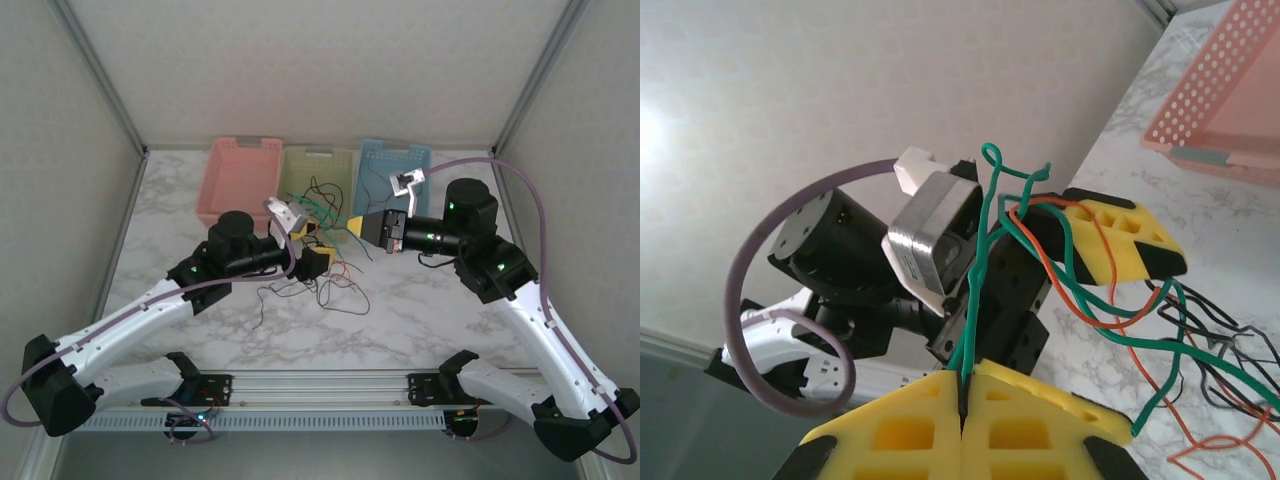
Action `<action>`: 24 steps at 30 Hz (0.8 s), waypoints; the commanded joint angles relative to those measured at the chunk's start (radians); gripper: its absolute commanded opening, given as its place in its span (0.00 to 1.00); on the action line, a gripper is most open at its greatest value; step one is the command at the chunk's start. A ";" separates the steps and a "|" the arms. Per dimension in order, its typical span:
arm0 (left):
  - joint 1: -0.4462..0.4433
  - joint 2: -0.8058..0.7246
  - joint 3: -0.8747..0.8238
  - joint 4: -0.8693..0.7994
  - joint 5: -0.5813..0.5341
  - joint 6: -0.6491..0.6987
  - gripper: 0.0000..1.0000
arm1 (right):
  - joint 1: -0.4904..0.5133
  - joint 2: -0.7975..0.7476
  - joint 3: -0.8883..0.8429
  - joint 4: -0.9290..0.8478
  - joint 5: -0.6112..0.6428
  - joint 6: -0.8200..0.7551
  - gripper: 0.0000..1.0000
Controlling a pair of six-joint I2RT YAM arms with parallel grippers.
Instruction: Untangle the cables
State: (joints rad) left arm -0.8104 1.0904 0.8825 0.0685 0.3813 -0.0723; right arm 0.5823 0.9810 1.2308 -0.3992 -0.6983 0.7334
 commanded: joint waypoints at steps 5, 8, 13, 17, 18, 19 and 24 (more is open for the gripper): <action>-0.012 0.005 -0.005 0.083 -0.002 0.042 0.79 | 0.002 -0.001 0.015 0.073 -0.037 0.027 0.00; -0.013 0.012 -0.006 0.099 -0.021 0.042 0.72 | 0.003 -0.001 0.012 0.071 -0.036 0.027 0.00; -0.013 -0.007 -0.047 0.164 -0.074 0.028 0.58 | 0.002 -0.002 0.010 0.072 -0.031 0.027 0.00; -0.013 -0.023 -0.064 0.161 -0.077 0.026 0.39 | 0.003 -0.003 0.012 0.071 -0.028 0.027 0.00; -0.013 -0.026 -0.063 0.152 -0.076 0.027 0.33 | 0.003 -0.003 0.012 0.071 -0.028 0.026 0.00; -0.013 -0.029 -0.066 0.148 -0.075 0.026 0.29 | 0.002 -0.004 0.012 0.072 -0.028 0.024 0.00; -0.013 -0.063 -0.093 0.148 -0.102 0.023 0.07 | 0.002 -0.006 0.013 0.063 -0.015 0.016 0.00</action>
State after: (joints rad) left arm -0.8165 1.0645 0.8043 0.1902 0.3019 -0.0471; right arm 0.5823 0.9817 1.2304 -0.3771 -0.7097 0.7521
